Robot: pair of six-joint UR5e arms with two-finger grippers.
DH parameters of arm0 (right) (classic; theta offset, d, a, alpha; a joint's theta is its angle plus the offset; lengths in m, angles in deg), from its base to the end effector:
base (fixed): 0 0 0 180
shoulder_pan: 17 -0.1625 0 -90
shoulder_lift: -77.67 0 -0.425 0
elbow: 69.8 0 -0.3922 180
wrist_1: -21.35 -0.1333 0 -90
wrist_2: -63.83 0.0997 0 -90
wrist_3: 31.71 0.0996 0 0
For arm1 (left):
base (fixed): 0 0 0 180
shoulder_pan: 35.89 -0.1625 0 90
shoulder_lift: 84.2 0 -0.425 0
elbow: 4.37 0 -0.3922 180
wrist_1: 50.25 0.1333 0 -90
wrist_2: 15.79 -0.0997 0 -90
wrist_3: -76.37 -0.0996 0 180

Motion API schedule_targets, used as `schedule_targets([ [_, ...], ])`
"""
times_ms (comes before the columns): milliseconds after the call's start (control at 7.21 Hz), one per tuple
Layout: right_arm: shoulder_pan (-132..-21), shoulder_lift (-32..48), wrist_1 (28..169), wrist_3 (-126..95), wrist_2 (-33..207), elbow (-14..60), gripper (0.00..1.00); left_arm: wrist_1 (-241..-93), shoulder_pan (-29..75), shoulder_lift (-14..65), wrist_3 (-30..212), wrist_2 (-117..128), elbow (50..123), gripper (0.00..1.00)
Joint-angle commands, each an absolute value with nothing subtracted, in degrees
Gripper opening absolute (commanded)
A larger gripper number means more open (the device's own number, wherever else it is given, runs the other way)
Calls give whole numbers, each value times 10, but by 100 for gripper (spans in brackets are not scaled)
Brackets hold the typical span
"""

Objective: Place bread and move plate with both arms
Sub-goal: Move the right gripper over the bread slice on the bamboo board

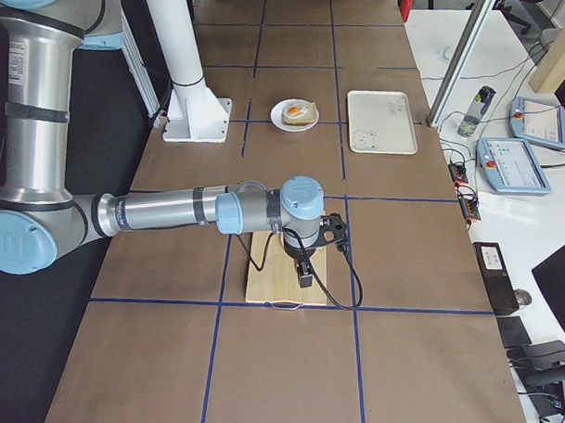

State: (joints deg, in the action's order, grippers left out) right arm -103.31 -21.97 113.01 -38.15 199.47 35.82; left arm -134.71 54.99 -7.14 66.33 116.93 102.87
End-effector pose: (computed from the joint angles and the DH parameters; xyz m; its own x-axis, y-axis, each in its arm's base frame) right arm 0.0347 -0.4267 0.6026 0.6827 -0.2097 0.7000 0.1416 0.9777 0.1548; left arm -0.0718 -0.3930 0.6226 0.7258 0.1487 -0.6716 -0.1129 0.9889 0.0969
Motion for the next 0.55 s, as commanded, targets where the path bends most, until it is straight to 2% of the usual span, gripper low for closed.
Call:
schedule_targets([
  [0,-1033,-221,1130,-382,1994,358,100,-1348,550,-71,664,1170,1030,100],
  [277,-1011,-216,1128,-332,1995,358,99,-1349,548,-73,665,1171,1029,100],
  [416,-974,-215,1047,-230,1994,351,99,-1350,547,-63,669,1174,1032,100],
])
